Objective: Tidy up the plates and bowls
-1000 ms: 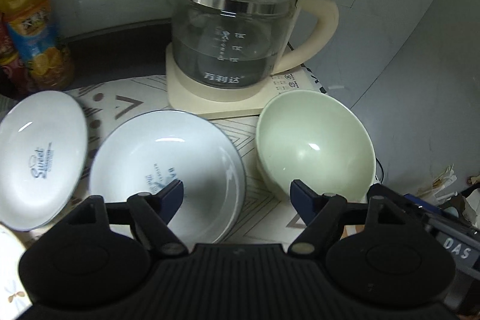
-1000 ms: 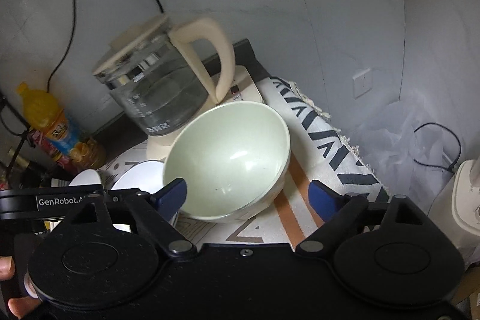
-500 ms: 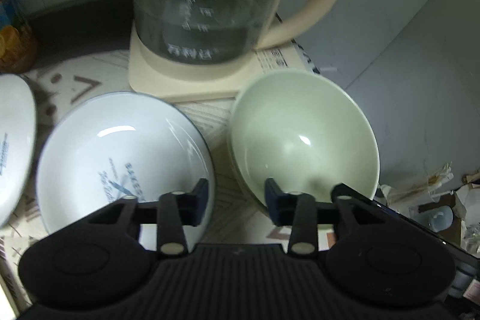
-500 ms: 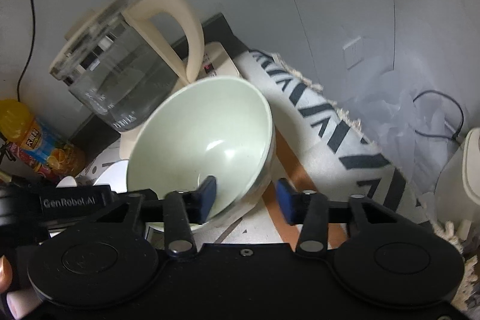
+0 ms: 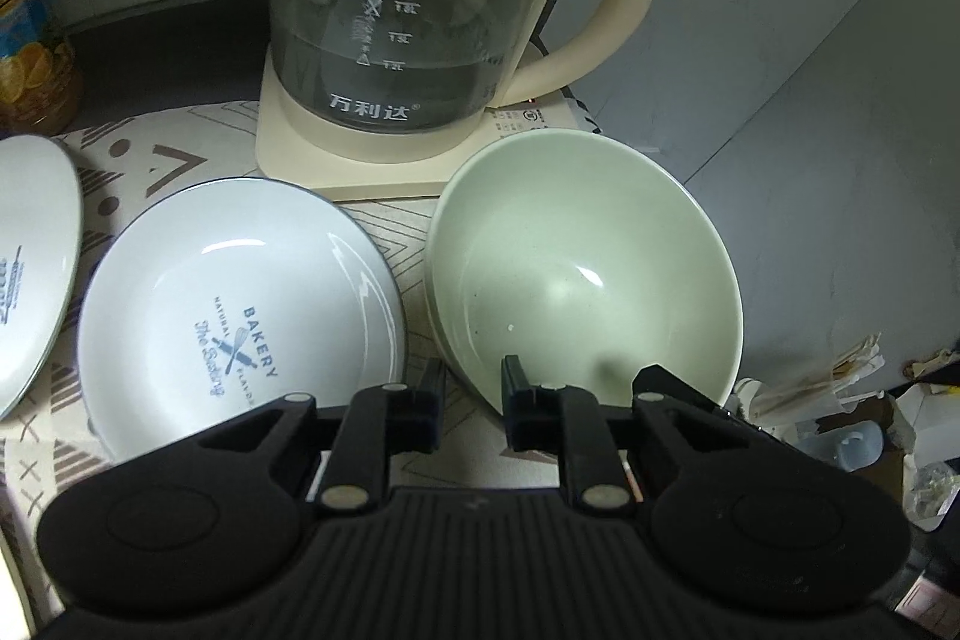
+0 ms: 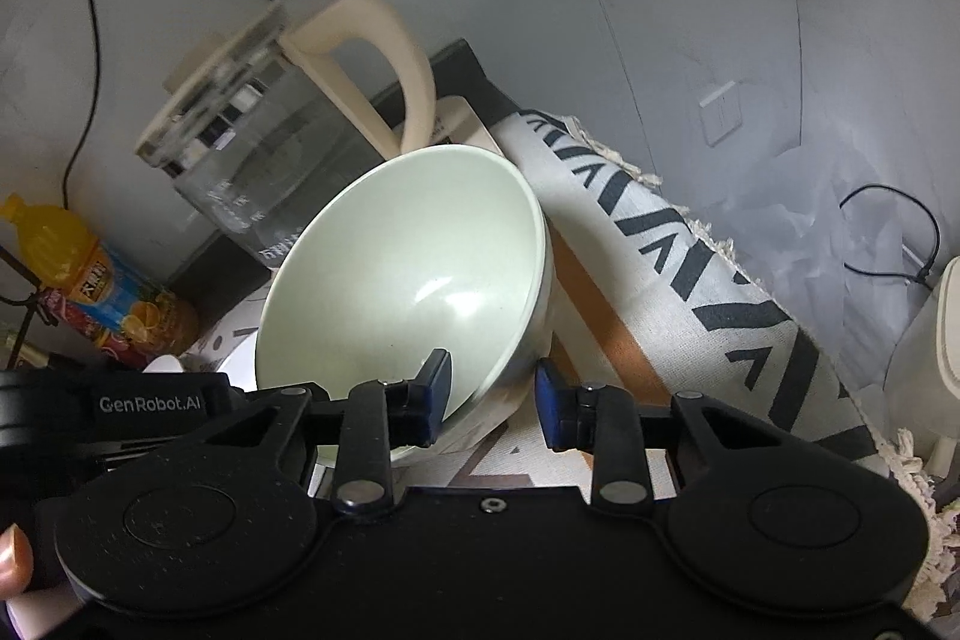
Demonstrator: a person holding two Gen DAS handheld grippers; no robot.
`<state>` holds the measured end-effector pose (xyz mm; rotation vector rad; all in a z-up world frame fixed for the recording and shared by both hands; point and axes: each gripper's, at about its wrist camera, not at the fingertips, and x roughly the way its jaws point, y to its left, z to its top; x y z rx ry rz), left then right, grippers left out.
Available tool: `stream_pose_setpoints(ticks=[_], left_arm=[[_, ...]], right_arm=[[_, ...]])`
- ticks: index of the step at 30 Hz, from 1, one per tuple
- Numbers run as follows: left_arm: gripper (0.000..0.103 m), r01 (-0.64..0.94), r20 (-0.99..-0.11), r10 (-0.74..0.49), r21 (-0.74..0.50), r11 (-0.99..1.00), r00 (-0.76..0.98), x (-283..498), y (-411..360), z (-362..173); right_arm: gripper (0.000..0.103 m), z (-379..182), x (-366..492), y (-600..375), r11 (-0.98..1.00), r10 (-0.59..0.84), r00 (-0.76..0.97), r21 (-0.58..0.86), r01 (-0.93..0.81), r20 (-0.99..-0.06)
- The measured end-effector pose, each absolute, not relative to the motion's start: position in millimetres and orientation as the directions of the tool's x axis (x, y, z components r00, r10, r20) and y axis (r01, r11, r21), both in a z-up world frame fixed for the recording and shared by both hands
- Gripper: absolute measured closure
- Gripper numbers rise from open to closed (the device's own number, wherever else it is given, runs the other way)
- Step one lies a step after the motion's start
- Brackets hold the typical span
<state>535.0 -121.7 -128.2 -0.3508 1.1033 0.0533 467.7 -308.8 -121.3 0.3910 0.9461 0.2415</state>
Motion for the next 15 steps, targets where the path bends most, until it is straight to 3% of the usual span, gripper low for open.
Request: stream_pose_setpoints(ticks=[15], left_arm=[[0.086,-0.218,-0.834,-0.130,-0.286,0.933,0.537,488,-108,-86]], right_arm=[[0.073,-76,429,-303,0.888,0.414,0.628,0.443,-0.119,-0.659]])
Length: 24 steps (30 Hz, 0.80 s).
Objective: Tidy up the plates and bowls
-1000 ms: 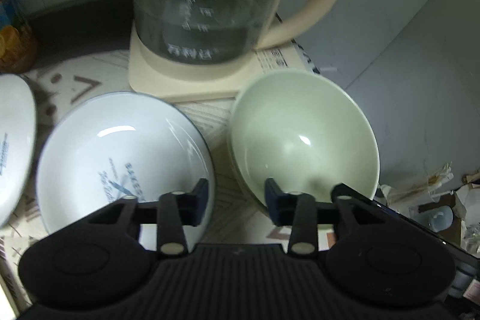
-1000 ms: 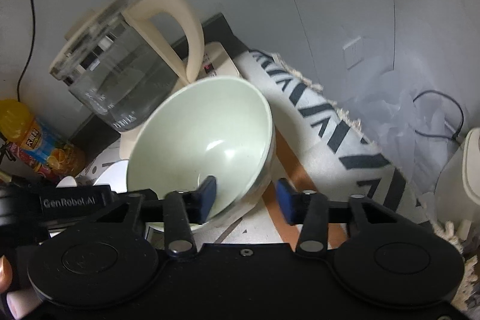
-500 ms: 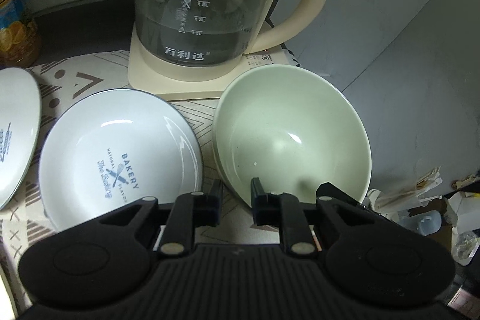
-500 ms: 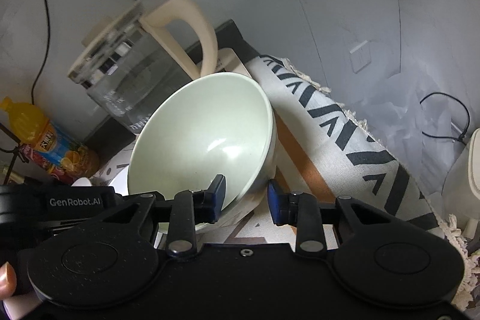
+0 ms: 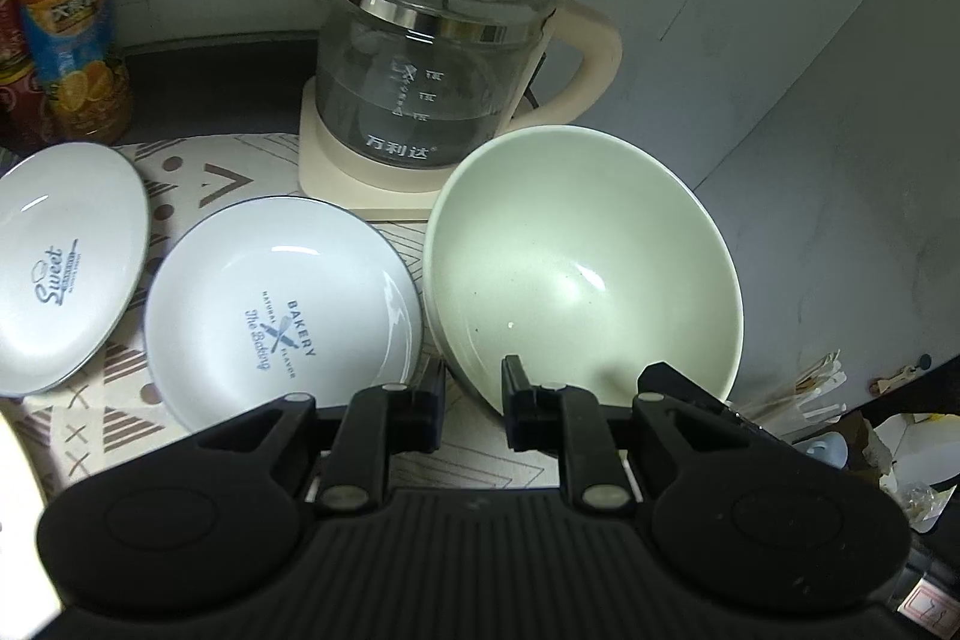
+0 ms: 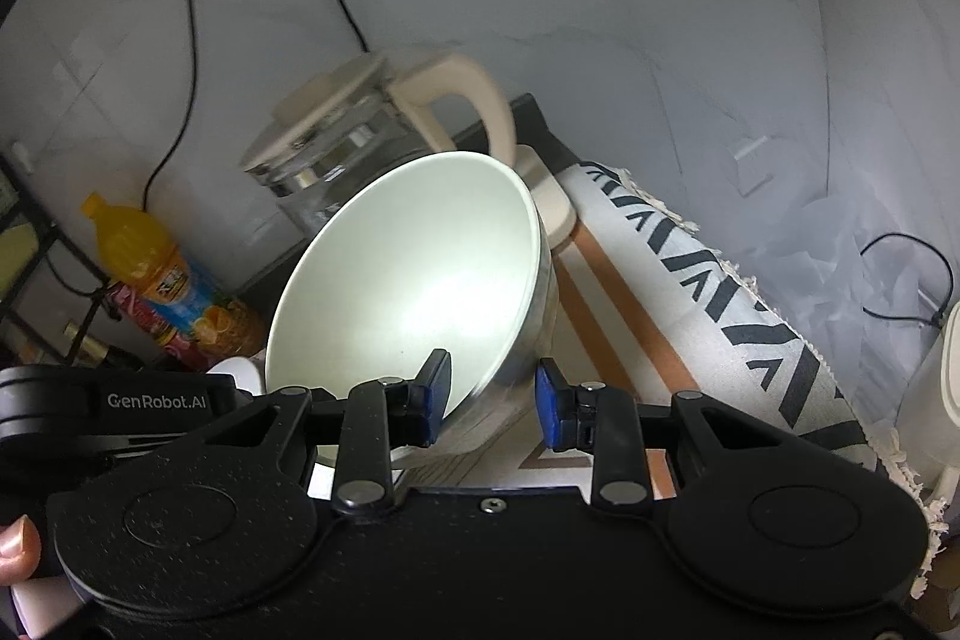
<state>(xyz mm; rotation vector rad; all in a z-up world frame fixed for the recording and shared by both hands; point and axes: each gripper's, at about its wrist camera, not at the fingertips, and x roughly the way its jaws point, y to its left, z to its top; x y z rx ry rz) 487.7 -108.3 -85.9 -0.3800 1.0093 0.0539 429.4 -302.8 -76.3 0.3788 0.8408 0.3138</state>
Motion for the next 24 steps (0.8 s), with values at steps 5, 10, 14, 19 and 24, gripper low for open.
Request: stream_pose_setpoints(ticks=[5,10,14,19,24], left_arm=[[0.086,-0.225,-0.824,-0.127,-0.294,0.929,0.553,471,-104,-78],[0.086,-0.233,-0.815,-0.125,-0.303,0.924,0.566,454,-99,-70],[0.086,-0.232,-0.808,-0.125,-0.308,0.922,0.576,440,-95,-63],[0.086,-0.228,-0.805,-0.131,-0.314,0.922,0.579,420,-87,-54],[0.086,-0.222,-0.799,-0.139,-0.323,0.920,0.585,394,-76,-47]], right_arm=[[0.073,-68,418,-299,0.887,0.421,0.633,0.441,-0.136,-0.650],[0.073,-59,403,-294,0.889,0.426,0.640,0.429,-0.162,-0.640],[0.073,-52,392,-290,0.888,0.429,0.643,0.426,-0.171,-0.635],[0.073,-41,371,-280,0.894,0.420,0.653,0.413,-0.176,-0.631],[0.073,-36,345,-267,0.900,0.406,0.650,0.403,-0.164,-0.643]])
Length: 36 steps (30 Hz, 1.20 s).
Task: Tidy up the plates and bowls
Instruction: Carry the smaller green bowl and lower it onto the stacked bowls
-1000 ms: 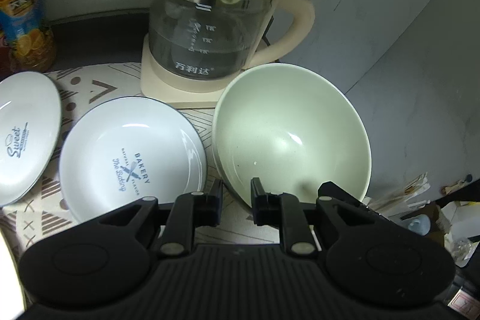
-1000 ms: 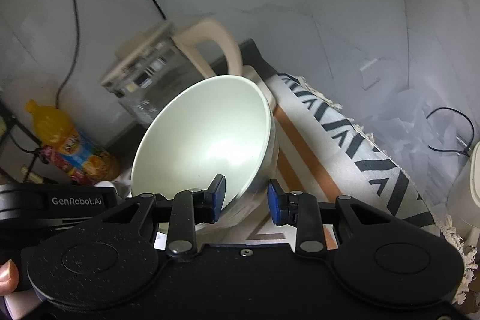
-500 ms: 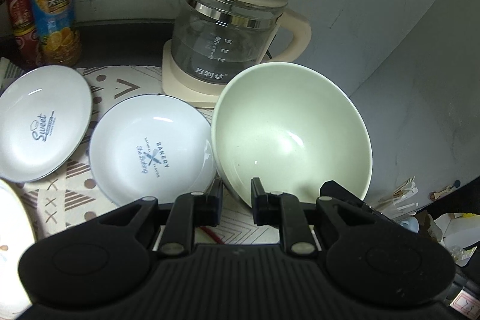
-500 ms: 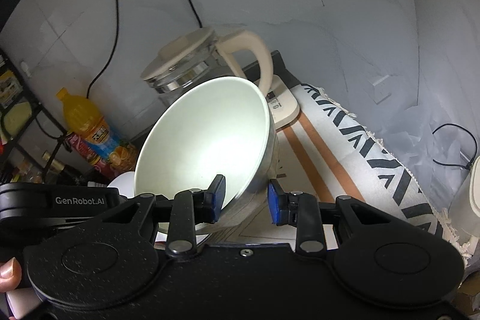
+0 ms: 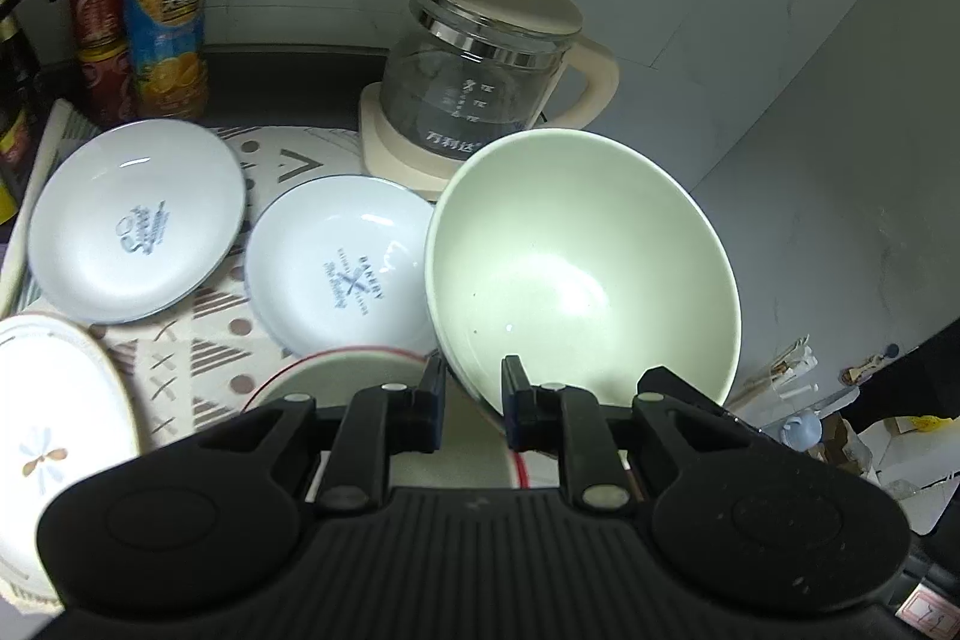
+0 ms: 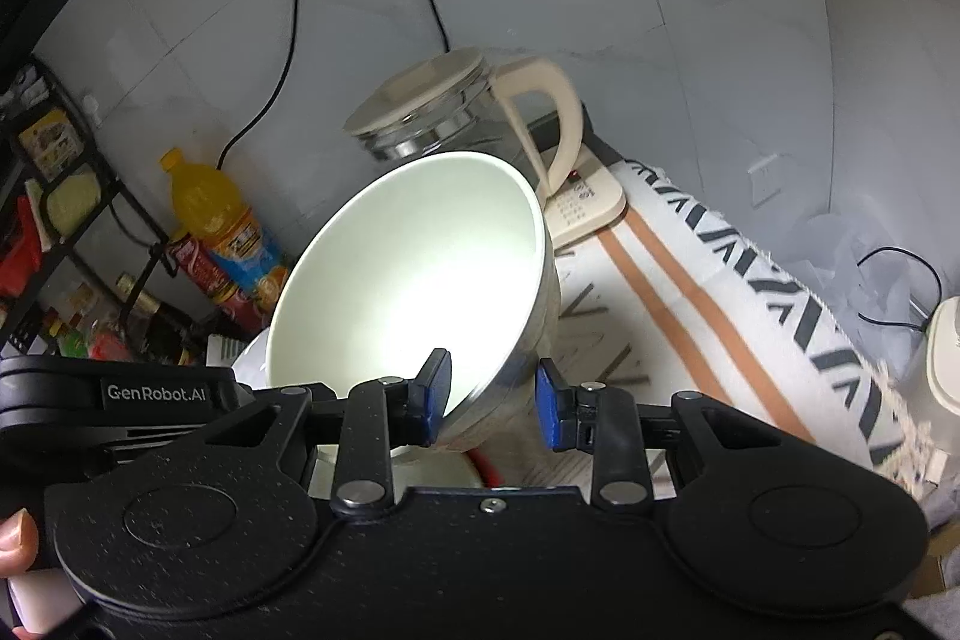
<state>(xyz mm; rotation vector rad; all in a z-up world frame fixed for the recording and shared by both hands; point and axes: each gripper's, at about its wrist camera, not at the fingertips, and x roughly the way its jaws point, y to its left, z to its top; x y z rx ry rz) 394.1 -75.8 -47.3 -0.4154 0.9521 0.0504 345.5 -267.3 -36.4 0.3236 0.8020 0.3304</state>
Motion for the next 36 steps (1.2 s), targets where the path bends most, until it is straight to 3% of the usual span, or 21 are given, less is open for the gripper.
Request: stream_pose_setpoints(ticks=[19,36], left_arm=[[0.086,-0.275,-0.795,-0.175,-0.394,0.877,0.581,312,-28,-62],[0.083,-0.305,-0.827,-0.158,-0.367,0.879,0.540,311,-19,-94]], right_arm=[[0.073,-42,273,-221,0.919,0.389,0.601,0.335,-0.206,-0.698],[0.072,-69,263,-204,0.939,0.342,0.567,0.265,-0.218,-0.749]])
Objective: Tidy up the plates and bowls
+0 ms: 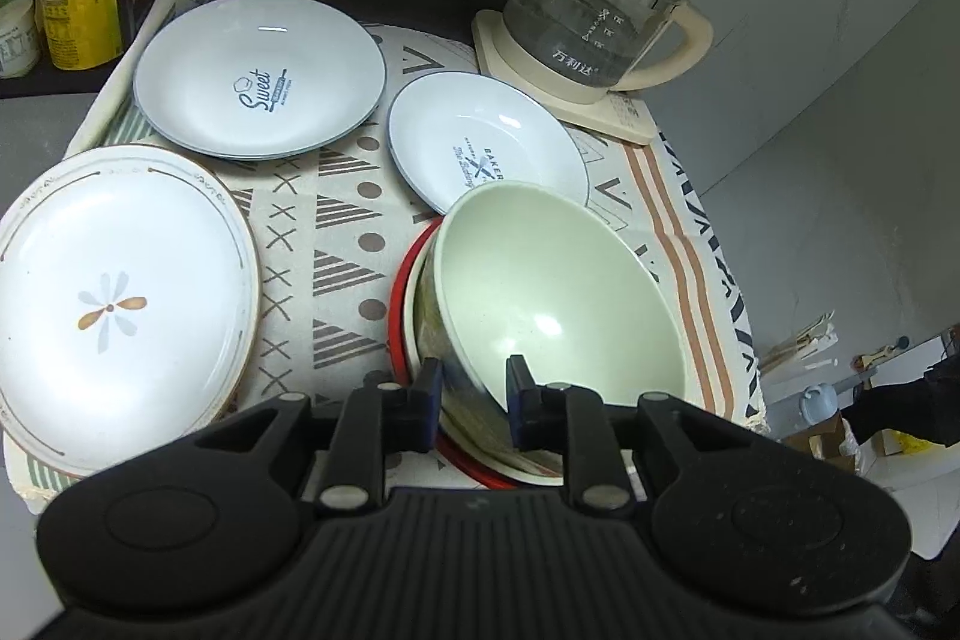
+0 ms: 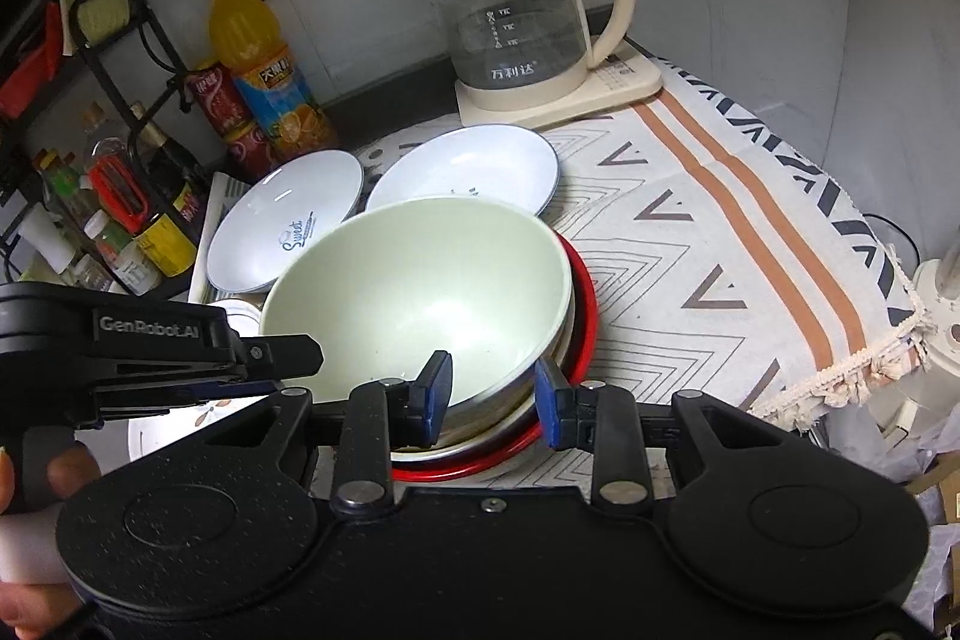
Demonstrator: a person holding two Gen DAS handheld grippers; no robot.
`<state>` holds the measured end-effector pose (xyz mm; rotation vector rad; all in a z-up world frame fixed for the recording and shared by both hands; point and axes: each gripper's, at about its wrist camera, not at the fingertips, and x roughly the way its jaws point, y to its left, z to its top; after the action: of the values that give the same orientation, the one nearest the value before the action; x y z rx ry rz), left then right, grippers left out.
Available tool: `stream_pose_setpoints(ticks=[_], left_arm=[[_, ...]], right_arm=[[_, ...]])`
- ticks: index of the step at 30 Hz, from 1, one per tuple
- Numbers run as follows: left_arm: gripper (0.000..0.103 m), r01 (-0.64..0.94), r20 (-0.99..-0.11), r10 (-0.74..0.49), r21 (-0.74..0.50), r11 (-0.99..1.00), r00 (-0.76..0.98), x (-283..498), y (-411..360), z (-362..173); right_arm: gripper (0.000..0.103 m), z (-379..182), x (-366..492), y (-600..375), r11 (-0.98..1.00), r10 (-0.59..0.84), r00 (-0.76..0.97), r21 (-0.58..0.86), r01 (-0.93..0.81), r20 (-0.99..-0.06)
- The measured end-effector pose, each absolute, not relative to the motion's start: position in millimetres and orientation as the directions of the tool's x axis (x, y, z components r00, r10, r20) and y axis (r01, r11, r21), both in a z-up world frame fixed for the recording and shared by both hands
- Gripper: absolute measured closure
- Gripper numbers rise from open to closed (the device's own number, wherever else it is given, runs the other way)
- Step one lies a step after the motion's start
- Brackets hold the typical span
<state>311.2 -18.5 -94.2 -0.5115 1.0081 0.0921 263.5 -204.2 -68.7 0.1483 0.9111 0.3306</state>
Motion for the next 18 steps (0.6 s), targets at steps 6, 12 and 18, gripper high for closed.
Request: stream_pose_setpoints(ticks=[6,12,18], left_arm=[[0.074,-0.313,-0.844,-0.121,-0.322,0.893,0.522,310,-15,-94],[0.063,-0.327,-0.852,-0.117,-0.318,0.890,0.511,305,-9,-98],[0.062,-0.334,-0.848,-0.073,-0.284,0.898,0.525,297,0,-83]], right_arm=[[0.069,-63,260,-205,0.938,0.345,0.562,0.262,-0.226,-0.751],[0.059,-67,258,-199,0.942,0.332,0.547,0.244,-0.230,-0.769],[0.045,-55,252,-191,0.940,0.341,0.563,0.249,-0.235,-0.753]])
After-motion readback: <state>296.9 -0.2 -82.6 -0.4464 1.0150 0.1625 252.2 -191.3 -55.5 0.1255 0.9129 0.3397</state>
